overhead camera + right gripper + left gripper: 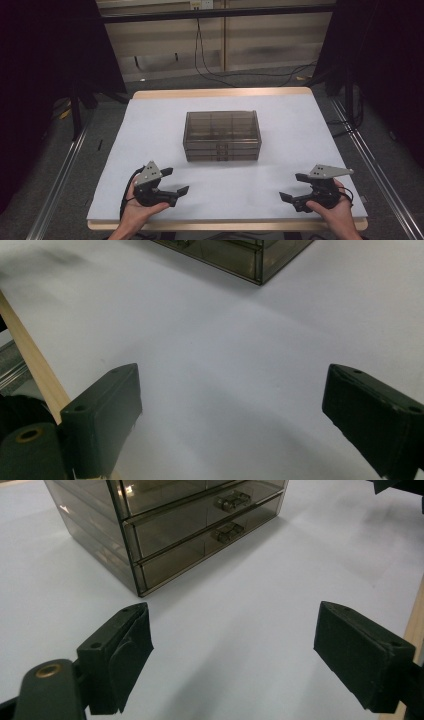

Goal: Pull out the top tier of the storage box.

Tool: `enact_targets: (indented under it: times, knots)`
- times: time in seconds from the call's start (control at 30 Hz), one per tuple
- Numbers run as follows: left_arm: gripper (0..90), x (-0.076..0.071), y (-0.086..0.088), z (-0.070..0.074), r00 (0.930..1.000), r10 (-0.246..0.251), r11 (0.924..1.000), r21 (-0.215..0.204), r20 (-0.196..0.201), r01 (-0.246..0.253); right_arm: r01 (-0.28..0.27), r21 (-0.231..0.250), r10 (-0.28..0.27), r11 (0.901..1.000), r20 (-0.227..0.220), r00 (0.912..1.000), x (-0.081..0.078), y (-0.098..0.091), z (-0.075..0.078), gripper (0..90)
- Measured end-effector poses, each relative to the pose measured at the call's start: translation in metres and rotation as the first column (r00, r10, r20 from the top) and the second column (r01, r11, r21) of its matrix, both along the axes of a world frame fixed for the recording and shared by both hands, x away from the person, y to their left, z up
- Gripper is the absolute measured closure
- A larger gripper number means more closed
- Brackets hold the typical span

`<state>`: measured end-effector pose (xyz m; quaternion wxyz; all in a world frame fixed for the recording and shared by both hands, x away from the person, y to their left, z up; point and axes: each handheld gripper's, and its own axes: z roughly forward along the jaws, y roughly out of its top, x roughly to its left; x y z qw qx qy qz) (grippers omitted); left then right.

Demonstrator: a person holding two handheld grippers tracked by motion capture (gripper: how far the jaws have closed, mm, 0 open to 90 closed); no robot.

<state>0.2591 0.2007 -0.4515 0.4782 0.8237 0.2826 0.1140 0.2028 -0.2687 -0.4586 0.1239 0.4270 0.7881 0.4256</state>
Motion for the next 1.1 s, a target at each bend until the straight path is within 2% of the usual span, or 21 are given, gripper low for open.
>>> enact_targets:
  times: [0.17, 0.2, 0.37, 0.4, 0.47, 0.57, 0.6, 0.63, 0.7, 0.73, 0.77, 0.8, 0.83, 0.9, 0.93, 1.03, 1.1]
  knots:
    - [15.2, 0.0, -0.002, 0.0, 1.0, 0.0, 1.0, 0.008, 0.008, 0.0, 0.002, -0.003, -0.002, 1.0, 0.002, 1.0, 0.0, 0.0, 0.0, 9.0]
    - [14.6, 0.0, -0.002, 0.001, 0.9999, 0.002, 0.9997, 0.023, 0.013, -0.002, 0.002, -0.003, -0.002, 1.0, 0.002, 1.0, 0.0, -0.001, 0.0, 9.0]
    - [13.6, -0.005, -0.009, 0.003, 0.9994, -0.021, 0.9997, 0.016, 0.027, 0.021, 0.005, -0.002, -0.005, 1.0, 0.0, 1.0, -0.001, -0.001, 0.0, 9.0]
    - [13.6, -0.006, -0.01, 0.004, 0.9986, -0.04, 0.9988, 0.03, 0.035, 0.039, 0.006, -0.002, -0.006, 1.0, -0.001, 1.0, -0.001, 0.0, 0.0, 9.0]
    - [13.6, -0.008, -0.011, 0.004, 0.9975, -0.043, 0.9982, 0.045, 0.055, 0.041, 0.006, -0.002, -0.006, 1.0, -0.001, 1.0, -0.001, -0.001, 0.0, 9.0]
    - [13.6, -0.01, -0.013, 0.004, 0.9973, -0.036, 0.9987, 0.04, 0.064, 0.034, 0.007, -0.005, -0.007, 1.0, 0.0, 1.0, -0.002, -0.001, 0.0, 9.0]
    - [13.6, -0.011, -0.013, 0.005, 0.9966, -0.036, 0.9973, 0.066, 0.074, 0.031, 0.006, -0.005, -0.006, 1.0, 0.001, 1.0, -0.002, 0.0, 0.0, 9.0]
    - [13.8, -0.011, -0.013, 0.005, 0.9966, -0.036, 0.9973, 0.066, 0.074, 0.031, 0.005, -0.005, -0.005, 1.0, 0.0, 1.0, -0.002, -0.001, 0.0, 9.0]
    - [14.7, -0.013, -0.016, 0.004, 0.9922, -0.032, 0.9951, 0.097, 0.121, 0.02, 0.007, -0.006, -0.007, 1.0, 0.001, 1.0, -0.002, -0.001, 0.0, 9.0]
    - [17.4, -0.013, -0.016, 0.004, 0.9922, -0.032, 0.9951, 0.097, 0.121, 0.02, 0.007, -0.006, -0.007, 1.0, 0.001, 1.0, -0.002, -0.001, 0.0, 9.0]
    - [21.9, -0.015, -0.018, 0.004, 0.986, -0.015, 0.9939, 0.11, 0.166, -0.004, 0.008, -0.004, -0.008, 1.0, 0.001, 1.0, -0.002, 0.0, 0.0, 9.0]
    - [22.5, -0.015, -0.018, 0.004, 0.986, -0.015, 0.9939, 0.11, 0.166, -0.004, 0.005, -0.007, -0.005, 1.0, 0.0, 1.0, -0.002, 0.0, 0.0, 9.0]
    - [22.3, -0.016, -0.019, 0.004, 0.9836, -0.01, 0.9905, 0.137, 0.18, -0.015, 0.004, -0.007, -0.004, 1.0, -0.001, 1.0, -0.002, 0.0, 0.0, 9.0]
    - [22.4, -0.017, -0.021, 0.003, 0.9742, -0.017, 0.9844, 0.174, 0.225, -0.023, 0.004, -0.007, -0.004, 1.0, -0.002, 1.0, -0.002, 0.0, 0.0, 9.0]
    - [22.6, -0.018, -0.023, 0.003, 0.9712, -0.018, 0.9834, 0.179, 0.238, -0.026, 0.003, -0.008, -0.003, 1.0, -0.002, 1.0, -0.002, 0.0, 0.0, 9.0]
    - [23.3, -0.018, -0.025, 0.003, 0.9689, -0.023, 0.983, 0.182, 0.247, -0.023, 0.002, -0.008, -0.002, 1.0, -0.001, 1.0, -0.001, 0.0, -0.001, 9.0]
    - [26.4, -0.019, -0.029, 0.005, 0.9611, -0.024, 0.9807, 0.193, 0.275, -0.031, 0.001, -0.007, -0.001, 1.0, 0.0, 1.0, -0.001, 0.0, -0.001, 9.0]
